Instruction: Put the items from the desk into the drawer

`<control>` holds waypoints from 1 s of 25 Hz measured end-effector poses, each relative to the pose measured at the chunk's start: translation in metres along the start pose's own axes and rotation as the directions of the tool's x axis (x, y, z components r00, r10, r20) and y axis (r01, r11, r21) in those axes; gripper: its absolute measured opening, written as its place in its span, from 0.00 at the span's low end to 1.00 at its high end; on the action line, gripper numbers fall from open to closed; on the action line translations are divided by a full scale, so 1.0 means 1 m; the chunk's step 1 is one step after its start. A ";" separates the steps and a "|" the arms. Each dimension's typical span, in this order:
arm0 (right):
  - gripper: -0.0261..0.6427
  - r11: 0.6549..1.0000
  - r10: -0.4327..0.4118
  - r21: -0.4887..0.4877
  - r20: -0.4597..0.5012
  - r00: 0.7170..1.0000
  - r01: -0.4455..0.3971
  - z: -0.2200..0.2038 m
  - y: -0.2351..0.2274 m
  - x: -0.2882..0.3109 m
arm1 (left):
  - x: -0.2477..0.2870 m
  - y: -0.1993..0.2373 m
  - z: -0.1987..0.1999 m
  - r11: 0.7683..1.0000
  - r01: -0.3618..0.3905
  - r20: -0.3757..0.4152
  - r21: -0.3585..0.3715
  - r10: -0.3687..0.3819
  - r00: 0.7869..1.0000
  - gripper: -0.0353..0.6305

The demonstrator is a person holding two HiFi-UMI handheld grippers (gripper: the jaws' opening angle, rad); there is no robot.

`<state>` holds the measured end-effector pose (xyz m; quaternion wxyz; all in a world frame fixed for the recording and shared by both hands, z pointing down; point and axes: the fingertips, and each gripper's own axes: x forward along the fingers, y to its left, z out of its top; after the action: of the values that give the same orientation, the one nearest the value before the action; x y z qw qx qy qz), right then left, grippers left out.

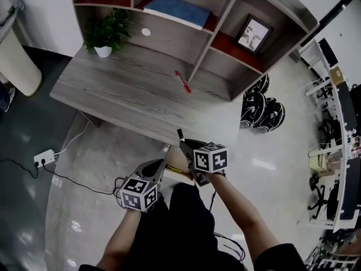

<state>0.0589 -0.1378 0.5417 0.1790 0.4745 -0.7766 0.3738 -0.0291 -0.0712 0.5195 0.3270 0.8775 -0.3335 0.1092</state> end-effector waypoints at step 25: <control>0.16 0.964 -0.223 -0.192 -0.213 0.951 0.183 -0.155 -0.073 0.049 | -0.042 0.045 -0.035 0.980 -0.196 -0.050 -0.040 0.194 0.980 0.09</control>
<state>0.0869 -0.0706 0.7044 0.3461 0.4881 -0.7262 0.3385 -0.0888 -0.0527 0.5510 0.3417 0.8303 -0.4126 0.1535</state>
